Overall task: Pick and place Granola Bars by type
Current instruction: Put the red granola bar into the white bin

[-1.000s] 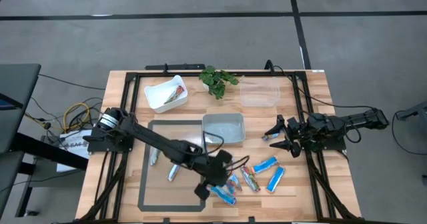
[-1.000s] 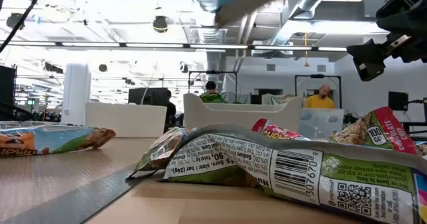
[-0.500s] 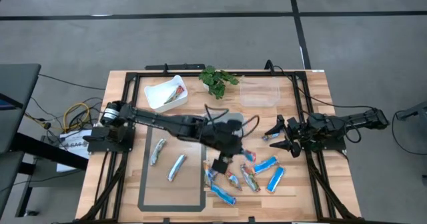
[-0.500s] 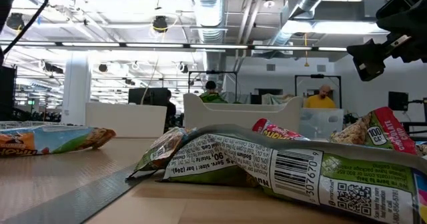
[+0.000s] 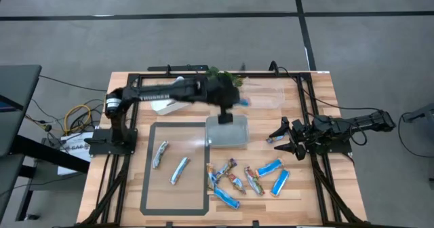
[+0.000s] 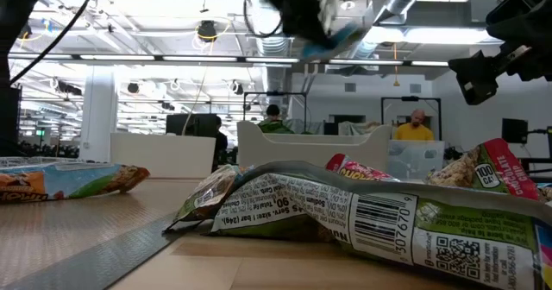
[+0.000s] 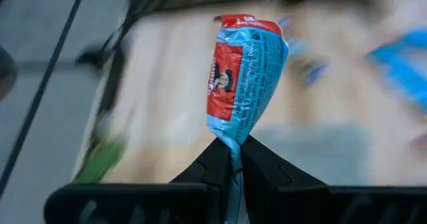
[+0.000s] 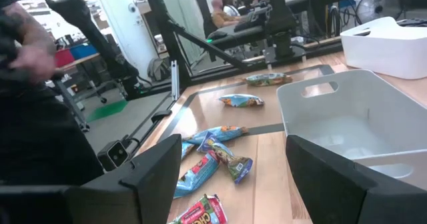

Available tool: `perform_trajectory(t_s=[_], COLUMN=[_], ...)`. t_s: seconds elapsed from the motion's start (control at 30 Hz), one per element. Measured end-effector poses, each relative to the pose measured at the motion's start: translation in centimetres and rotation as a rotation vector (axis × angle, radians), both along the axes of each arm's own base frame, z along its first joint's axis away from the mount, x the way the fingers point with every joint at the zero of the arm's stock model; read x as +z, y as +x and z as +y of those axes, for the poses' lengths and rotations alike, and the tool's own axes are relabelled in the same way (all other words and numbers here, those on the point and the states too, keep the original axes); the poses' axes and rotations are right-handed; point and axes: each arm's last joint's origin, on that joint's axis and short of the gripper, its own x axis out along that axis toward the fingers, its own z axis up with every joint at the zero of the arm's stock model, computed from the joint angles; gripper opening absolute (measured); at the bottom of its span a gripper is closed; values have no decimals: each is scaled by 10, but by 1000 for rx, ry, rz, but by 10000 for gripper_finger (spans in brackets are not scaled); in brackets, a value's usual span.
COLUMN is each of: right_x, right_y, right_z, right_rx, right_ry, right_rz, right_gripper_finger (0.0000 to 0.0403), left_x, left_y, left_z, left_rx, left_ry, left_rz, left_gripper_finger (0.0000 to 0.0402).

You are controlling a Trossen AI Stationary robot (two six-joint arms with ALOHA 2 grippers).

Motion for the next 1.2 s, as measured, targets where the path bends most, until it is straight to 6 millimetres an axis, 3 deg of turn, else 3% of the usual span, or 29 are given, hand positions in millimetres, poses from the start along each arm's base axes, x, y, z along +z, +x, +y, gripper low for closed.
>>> perform_trajectory(t_s=[0.2,0.4,0.87,1.2], right_x=[0,0,0,0], right_y=[0,0,0,0], right_z=[0,0,0,0], right_rx=[1,1,0,0], right_ry=[0,0,0,0], right_rz=[2,-1,-1,-1], right_gripper_finger=[265,265,265,265], left_x=[4,8,10,9], left_y=[-38,-77,-154,-175], left_z=[60,95,120,127], left_rx=[222,399,705,779], left_ry=[22,-32,-259,-339], left_rz=[145,266,595,694], left_gripper_finger=[21,22,22,22])
